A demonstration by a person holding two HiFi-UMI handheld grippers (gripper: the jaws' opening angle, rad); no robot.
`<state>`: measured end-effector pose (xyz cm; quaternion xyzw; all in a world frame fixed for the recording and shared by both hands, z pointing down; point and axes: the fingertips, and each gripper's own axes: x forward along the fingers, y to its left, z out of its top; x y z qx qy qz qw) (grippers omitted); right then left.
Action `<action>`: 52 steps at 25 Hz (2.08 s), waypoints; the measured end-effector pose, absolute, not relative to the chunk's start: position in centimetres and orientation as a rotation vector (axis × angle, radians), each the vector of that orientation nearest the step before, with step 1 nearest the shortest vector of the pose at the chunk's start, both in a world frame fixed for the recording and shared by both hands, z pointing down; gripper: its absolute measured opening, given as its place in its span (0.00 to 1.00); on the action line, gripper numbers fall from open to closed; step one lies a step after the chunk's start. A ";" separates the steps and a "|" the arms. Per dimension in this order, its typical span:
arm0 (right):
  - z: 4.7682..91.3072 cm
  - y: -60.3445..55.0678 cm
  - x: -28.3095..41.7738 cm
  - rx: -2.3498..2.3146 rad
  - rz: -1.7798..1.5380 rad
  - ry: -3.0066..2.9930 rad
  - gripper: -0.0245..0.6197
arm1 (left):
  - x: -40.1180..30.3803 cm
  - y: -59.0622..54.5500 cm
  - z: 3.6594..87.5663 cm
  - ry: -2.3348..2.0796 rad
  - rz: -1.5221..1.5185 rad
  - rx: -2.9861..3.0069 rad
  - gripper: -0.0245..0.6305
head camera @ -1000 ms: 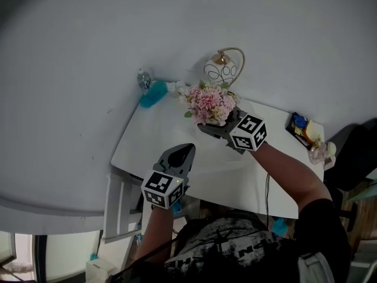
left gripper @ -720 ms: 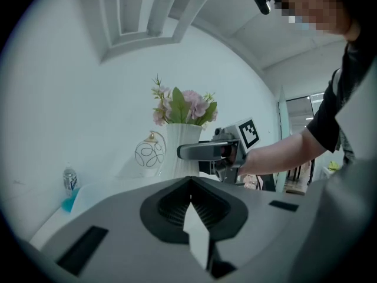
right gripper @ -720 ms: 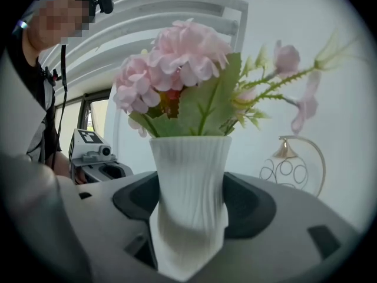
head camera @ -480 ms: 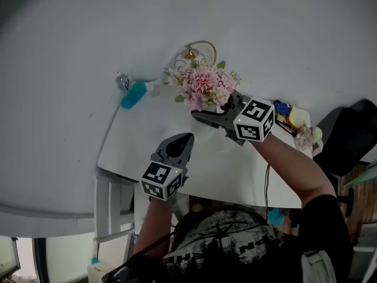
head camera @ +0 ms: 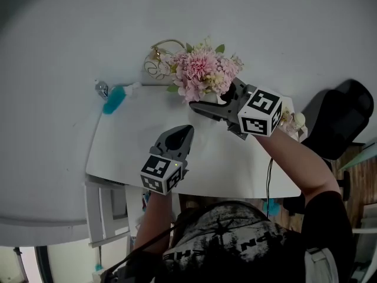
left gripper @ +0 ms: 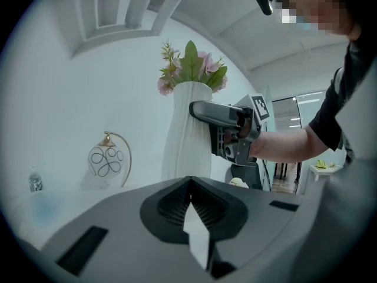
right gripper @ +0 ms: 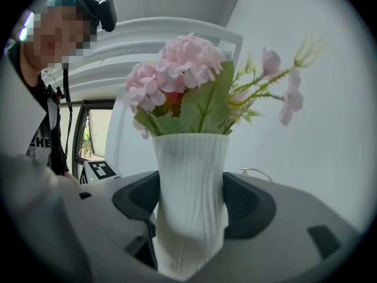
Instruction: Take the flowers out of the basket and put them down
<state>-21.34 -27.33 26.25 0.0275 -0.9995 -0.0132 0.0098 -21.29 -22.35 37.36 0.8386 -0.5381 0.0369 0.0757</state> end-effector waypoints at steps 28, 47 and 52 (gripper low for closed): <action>36.1 -30.8 -0.6 0.549 0.045 -3.070 0.54 | -5.0 -25.5 41.2 -1.363 0.130 2.594 0.06; 46.9 -30.0 2.8 0.674 0.018 -3.059 0.54 | -2.5 -23.6 48.4 -1.327 0.256 2.482 0.06; 49.1 -30.2 3.1 0.709 0.044 -3.068 0.54 | -2.2 -23.4 49.9 -1.320 0.302 2.465 0.06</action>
